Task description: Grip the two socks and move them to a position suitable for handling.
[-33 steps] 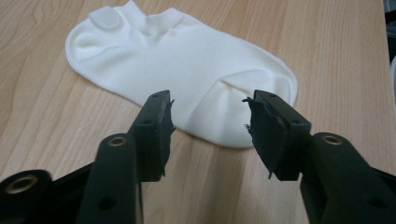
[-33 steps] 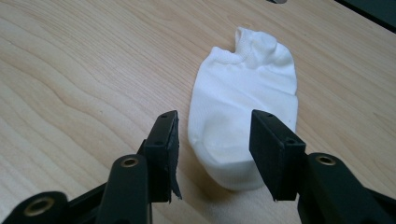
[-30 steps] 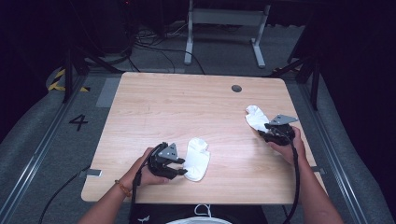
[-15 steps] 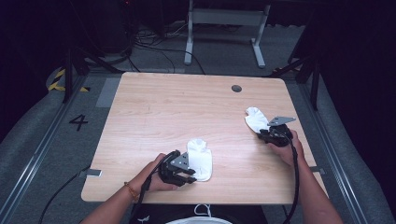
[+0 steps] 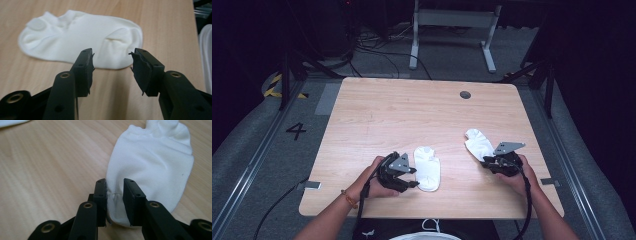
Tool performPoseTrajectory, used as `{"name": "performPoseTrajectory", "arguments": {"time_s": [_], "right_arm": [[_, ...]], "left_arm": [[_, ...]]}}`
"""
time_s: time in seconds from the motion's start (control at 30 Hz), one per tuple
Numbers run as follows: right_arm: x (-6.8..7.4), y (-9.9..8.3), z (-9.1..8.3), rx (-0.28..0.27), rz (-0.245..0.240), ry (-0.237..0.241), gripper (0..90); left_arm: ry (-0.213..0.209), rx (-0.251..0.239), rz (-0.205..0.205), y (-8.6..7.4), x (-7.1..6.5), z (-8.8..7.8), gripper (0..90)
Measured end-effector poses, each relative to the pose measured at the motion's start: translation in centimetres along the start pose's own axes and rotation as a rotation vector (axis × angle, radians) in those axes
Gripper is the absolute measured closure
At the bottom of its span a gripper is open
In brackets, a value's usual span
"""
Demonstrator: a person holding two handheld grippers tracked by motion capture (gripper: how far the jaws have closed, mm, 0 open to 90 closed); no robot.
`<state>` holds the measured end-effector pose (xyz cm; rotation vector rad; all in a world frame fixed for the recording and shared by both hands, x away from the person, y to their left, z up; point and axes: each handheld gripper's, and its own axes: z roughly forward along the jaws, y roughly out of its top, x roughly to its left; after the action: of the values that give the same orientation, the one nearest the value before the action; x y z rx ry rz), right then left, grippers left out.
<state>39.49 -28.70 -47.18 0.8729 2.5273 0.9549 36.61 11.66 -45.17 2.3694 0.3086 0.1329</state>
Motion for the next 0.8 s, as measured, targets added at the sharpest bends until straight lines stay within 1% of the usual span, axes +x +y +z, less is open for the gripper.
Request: {"name": "performPoseTrajectory", "arguments": {"time_s": [0.03,0.07,0.1,0.17,0.2,0.23,0.3,0.4,0.43,0.47,0.53,0.6,0.7,0.77,0.8], "right_arm": [[0.4,-0.1,-0.1,0.000,-0.007,0.009,73.3],[0.8,-0.1,-0.2,0.000,-0.012,0.015,73.4],[1.2,-0.1,-0.2,0.000,-0.025,0.022,73.2],[2.1,-0.2,-0.5,0.001,-0.037,0.036,72.6],[2.5,-0.3,-0.6,0.002,-0.041,0.044,72.2],[2.9,-0.4,-0.7,0.002,-0.049,0.050,71.8],[3.7,-0.6,-1.0,0.007,-0.061,0.058,70.9],[4.7,-0.9,-1.5,0.012,-0.070,0.073,70.2],[5.1,-1.1,-1.8,0.016,-0.082,0.077,69.5],[5.3,-1.2,-2.0,0.019,-0.083,0.077,68.6],[5.8,-1.2,-2.4,0.017,-0.091,0.070,64.7],[6.1,-0.9,-2.7,0.001,-0.094,0.053,61.3],[6.3,0.0,-2.7,-0.022,-0.097,0.024,56.8],[6.5,0.9,-2.3,-0.021,-0.106,0.005,55.8],[6.5,1.4,-2.0,-0.022,-0.122,-0.005,54.9]], "left_arm": [[0.011,0.000,-0.005,-0.2,0.2,-0.2,49.0],[0.032,0.004,-0.006,-0.4,0.5,-0.5,47.9],[0.051,0.010,-0.019,-0.7,0.8,-0.7,45.6],[0.092,0.026,-0.031,-1.3,1.3,-1.0,41.2],[0.109,0.031,-0.050,-1.7,1.6,-1.1,39.9],[0.112,0.041,-0.059,-2.1,2.0,-1.2,37.6],[0.127,0.056,-0.094,-3.1,2.7,-1.2,34.2],[0.147,0.072,-0.115,-3.8,3.2,-1.2,30.8],[0.144,0.071,-0.125,-3.9,3.3,-1.2,29.2],[0.149,0.063,-0.134,-4.1,3.4,-1.3,28.5],[0.154,0.060,-0.138,-4.4,3.6,-1.4,28.3],[0.171,0.048,-0.149,-4.7,3.9,-1.4,27.7],[0.173,0.037,-0.165,-5.0,4.3,-1.3,27.5],[0.170,0.034,-0.175,-5.1,4.5,-1.3,25.7],[0.168,0.024,-0.179,-5.2,4.6,-1.3,25.6]]}}
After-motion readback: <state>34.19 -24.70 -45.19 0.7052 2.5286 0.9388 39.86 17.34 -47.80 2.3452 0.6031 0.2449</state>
